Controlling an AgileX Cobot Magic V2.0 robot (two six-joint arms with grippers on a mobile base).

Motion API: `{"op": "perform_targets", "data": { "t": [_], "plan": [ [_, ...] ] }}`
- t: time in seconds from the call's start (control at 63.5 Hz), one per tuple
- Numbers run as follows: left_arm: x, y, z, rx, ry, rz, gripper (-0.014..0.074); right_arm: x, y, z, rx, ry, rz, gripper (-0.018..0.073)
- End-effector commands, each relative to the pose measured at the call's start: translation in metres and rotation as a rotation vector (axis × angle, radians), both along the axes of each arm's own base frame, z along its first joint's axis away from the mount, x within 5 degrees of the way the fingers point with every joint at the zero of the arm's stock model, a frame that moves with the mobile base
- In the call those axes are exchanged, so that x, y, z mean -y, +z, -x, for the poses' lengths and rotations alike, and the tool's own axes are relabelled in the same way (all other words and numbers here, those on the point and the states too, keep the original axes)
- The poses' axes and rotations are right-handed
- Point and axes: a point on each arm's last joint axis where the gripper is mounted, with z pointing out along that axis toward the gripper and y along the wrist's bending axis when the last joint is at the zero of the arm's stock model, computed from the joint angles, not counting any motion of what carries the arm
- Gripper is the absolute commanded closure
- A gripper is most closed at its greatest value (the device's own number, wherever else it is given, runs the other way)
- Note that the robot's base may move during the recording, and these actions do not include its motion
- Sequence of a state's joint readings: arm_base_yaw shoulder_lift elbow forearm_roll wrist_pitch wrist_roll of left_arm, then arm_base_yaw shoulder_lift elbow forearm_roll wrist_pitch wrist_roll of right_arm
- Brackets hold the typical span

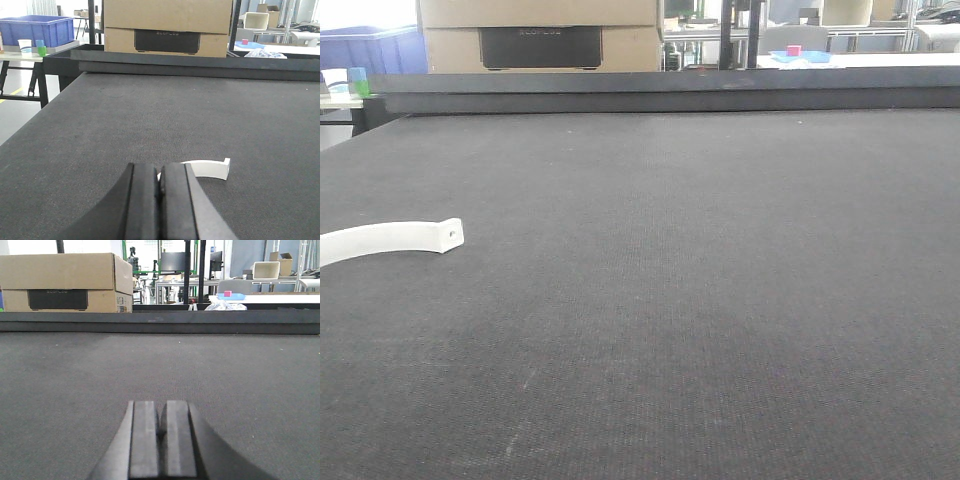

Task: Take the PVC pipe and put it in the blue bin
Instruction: 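Lower both open grippers onto the white curved PVC pipe piece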

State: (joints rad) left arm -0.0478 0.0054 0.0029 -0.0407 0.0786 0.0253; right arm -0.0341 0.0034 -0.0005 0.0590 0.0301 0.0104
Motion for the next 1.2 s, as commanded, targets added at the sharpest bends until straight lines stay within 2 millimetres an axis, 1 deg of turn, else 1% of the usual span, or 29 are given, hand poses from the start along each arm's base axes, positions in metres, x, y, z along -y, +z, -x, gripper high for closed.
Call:
{"op": "perform_targets", "data": {
  "t": [0.0, 0.457, 0.598, 0.661, 0.724, 0.819, 0.929, 1.023, 1.118, 1.181],
  "plan": [
    [0.000, 0.002, 0.001, 0.021, 0.007, -0.001, 0.0707, 0.000, 0.002, 0.000, 0.025, -0.007, 0.007, 0.0727],
    [0.000, 0.003, 0.001, 0.024, 0.007, -0.001, 0.0707, 0.000, 0.002, 0.000, 0.025, -0.007, 0.007, 0.0727],
    [-0.001, 0.007, 0.001, 0.070, 0.009, -0.015, 0.0707, 0.000, 0.003, 0.000, 0.033, -0.008, 0.012, 0.0727],
    [-0.001, 0.008, 0.001, 0.088, 0.010, -0.014, 0.0707, 0.000, -0.001, 0.000, -0.013, -0.005, 0.010, 0.0727],
    [-0.001, 0.008, 0.001, 0.072, 0.009, -0.016, 0.0707, 0.000, 0.012, 0.004, -0.047, 0.001, 0.003, 0.0727],
    [-0.001, 0.025, 0.005, 0.065, 0.010, -0.038, 0.0707, -0.002, 0.036, 0.010, -0.036, 0.011, -0.015, 0.0727],
    [-0.002, 0.048, 0.014, 0.003, 0.016, -0.063, 0.0707, -0.003, 0.056, 0.018, -0.109, 0.023, -0.014, 0.0727],
    [-0.003, 0.080, 0.025, -0.059, 0.023, -0.075, 0.0707, -0.004, 0.071, 0.021, -0.199, 0.032, -0.015, 0.0727],
    [-0.004, 0.103, 0.028, -0.127, 0.028, -0.084, 0.0707, -0.004, 0.085, 0.018, -0.275, 0.037, -0.016, 0.0727],
    [-0.004, 0.117, 0.023, -0.204, 0.024, -0.081, 0.0707, -0.004, 0.091, 0.012, -0.328, 0.039, -0.018, 0.0727]
  ]
}}
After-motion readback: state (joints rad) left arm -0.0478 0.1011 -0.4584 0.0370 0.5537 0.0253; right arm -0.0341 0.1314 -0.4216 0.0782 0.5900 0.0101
